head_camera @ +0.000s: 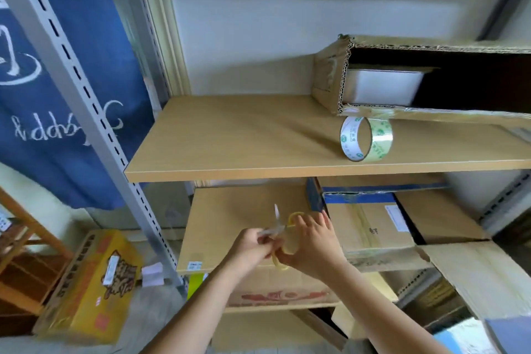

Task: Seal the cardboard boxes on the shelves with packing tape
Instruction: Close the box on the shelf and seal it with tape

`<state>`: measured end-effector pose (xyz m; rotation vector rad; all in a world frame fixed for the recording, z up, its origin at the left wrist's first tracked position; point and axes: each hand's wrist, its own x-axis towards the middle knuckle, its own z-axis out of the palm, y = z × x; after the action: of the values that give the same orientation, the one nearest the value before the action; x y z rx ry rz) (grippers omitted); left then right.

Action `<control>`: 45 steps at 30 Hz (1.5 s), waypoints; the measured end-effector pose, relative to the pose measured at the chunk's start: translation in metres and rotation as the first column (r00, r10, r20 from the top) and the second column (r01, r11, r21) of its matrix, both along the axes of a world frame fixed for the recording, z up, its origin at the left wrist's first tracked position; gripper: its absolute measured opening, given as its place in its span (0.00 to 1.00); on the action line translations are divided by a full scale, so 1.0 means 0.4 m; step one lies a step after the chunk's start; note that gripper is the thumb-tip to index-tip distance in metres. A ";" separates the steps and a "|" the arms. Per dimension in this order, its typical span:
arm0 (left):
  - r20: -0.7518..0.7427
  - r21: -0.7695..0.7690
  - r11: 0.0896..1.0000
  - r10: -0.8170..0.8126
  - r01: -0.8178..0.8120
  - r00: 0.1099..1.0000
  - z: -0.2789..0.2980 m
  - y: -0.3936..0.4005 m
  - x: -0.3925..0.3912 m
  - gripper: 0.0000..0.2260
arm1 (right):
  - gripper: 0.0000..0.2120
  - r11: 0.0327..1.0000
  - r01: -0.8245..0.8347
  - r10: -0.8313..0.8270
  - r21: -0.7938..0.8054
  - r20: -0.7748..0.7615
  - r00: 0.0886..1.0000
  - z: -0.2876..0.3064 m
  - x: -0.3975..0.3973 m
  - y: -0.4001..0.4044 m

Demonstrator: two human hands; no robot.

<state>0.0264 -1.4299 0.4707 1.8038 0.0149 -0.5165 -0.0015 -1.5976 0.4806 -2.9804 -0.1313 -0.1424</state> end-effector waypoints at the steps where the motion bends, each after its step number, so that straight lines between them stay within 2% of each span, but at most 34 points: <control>1: -0.007 0.011 1.000 -0.015 0.015 1.000 0.014 -0.005 -0.006 0.13 | 0.38 0.999 0.026 -0.025 -0.019 0.035 0.999 0.010 -0.017 -0.003; 4: -0.073 -0.138 0.990 -0.021 0.011 0.997 0.055 -0.017 -0.018 0.40 | 0.33 0.993 0.116 -0.115 -0.008 0.095 0.989 0.049 -0.072 -0.025; 6: -0.090 -0.174 0.985 0.001 -0.017 0.996 0.097 -0.020 -0.036 0.44 | 0.29 0.971 0.223 -0.229 0.081 0.081 0.970 0.079 -0.116 -0.063; 7: -0.008 -0.113 0.993 0.017 -0.018 1.000 0.124 -0.025 -0.047 0.40 | 0.27 0.955 0.260 -0.272 0.140 0.070 0.960 0.092 -0.139 -0.088; 9: 0.268 -0.067 0.998 0.024 -0.006 0.963 0.177 -0.046 -0.072 0.26 | 0.24 0.909 0.273 -0.308 0.315 0.067 0.949 0.122 -0.193 -0.139; 10: 0.396 -0.102 0.995 0.028 0.013 0.918 0.206 -0.067 -0.082 0.20 | 0.22 0.875 0.258 -0.311 0.410 0.069 0.948 0.144 -0.219 -0.161; 12: 0.559 -0.165 0.986 0.069 0.030 0.826 0.274 -0.122 -0.097 0.09 | 0.19 0.823 0.217 -0.300 0.526 0.078 0.951 0.194 -0.264 -0.207; 13: 0.615 -0.182 0.983 0.099 0.019 0.782 0.304 -0.153 -0.095 0.08 | 0.17 0.818 0.203 -0.299 0.538 0.096 0.949 0.228 -0.281 -0.231; 15: 0.668 -0.202 0.979 0.132 0.008 0.733 0.367 -0.218 -0.077 0.13 | 0.17 0.837 0.199 -0.303 0.510 0.129 0.944 0.306 -0.299 -0.283; 17: 0.649 -0.228 0.973 0.127 0.032 0.750 0.419 -0.278 -0.034 0.20 | 0.19 0.867 0.218 -0.300 0.447 0.120 0.946 0.398 -0.295 -0.333; 21: 0.547 -0.256 0.966 0.104 0.047 0.830 0.471 -0.367 0.052 0.23 | 0.23 0.937 0.262 -0.269 0.229 0.000 0.963 0.549 -0.235 -0.418; 25: 0.497 -0.172 0.985 0.060 0.031 0.866 0.477 -0.393 0.063 0.24 | 0.16 0.981 0.182 -0.173 0.071 -0.115 0.978 0.649 -0.156 -0.455; 27: 0.476 -0.148 0.987 0.010 0.069 0.880 0.487 -0.393 0.065 0.24 | 0.10 0.986 0.155 -0.146 0.068 -0.132 0.980 0.688 -0.112 -0.466; 28: 0.450 -0.143 0.985 -0.024 0.099 0.893 0.495 -0.393 0.064 0.27 | 0.11 0.987 0.147 -0.135 0.067 -0.148 0.980 0.701 -0.091 -0.474; 30: 0.399 -0.142 0.976 -0.095 0.164 0.912 0.499 -0.398 0.068 0.29 | 0.21 0.988 0.142 -0.125 0.065 -0.220 0.968 0.714 -0.059 -0.502; 32: 0.373 -0.192 0.955 -0.142 0.226 0.917 0.498 -0.407 0.065 0.24 | 0.33 0.985 0.144 -0.115 0.091 -0.269 0.956 0.724 -0.048 -0.524; 33: 0.355 -0.227 0.946 -0.140 0.231 0.924 0.497 -0.412 0.065 0.22 | 0.34 0.989 0.129 -0.107 0.068 -0.271 0.957 0.727 -0.047 -0.531; 35: 0.326 -0.262 0.943 -0.112 0.204 0.939 0.498 -0.418 0.065 0.22 | 0.33 0.993 0.112 -0.102 0.027 -0.256 0.961 0.729 -0.043 -0.539; 39: 0.288 -0.310 0.937 -0.066 0.159 0.955 0.506 -0.422 0.057 0.20 | 0.29 0.982 0.118 -0.070 0.145 -0.297 0.952 0.723 -0.036 -0.539; 41: 0.286 -0.308 0.940 -0.058 0.149 0.956 0.509 -0.424 0.053 0.16 | 0.24 0.976 0.101 -0.044 0.192 -0.281 0.959 0.717 -0.035 -0.542; 43: 0.278 -0.313 0.939 -0.054 0.144 0.959 0.514 -0.427 0.050 0.13 | 0.18 0.975 0.069 -0.014 0.210 -0.254 0.967 0.708 -0.033 -0.544; 45: 0.278 -0.300 0.944 -0.051 0.137 0.959 0.517 -0.428 0.049 0.12 | 0.16 0.977 0.033 0.019 0.209 -0.239 0.971 0.700 -0.029 -0.544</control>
<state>0.0460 -1.6012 0.6775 1.5482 -0.3264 -0.3172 -0.0130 -1.8151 0.7605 -2.7573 -0.0713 0.1925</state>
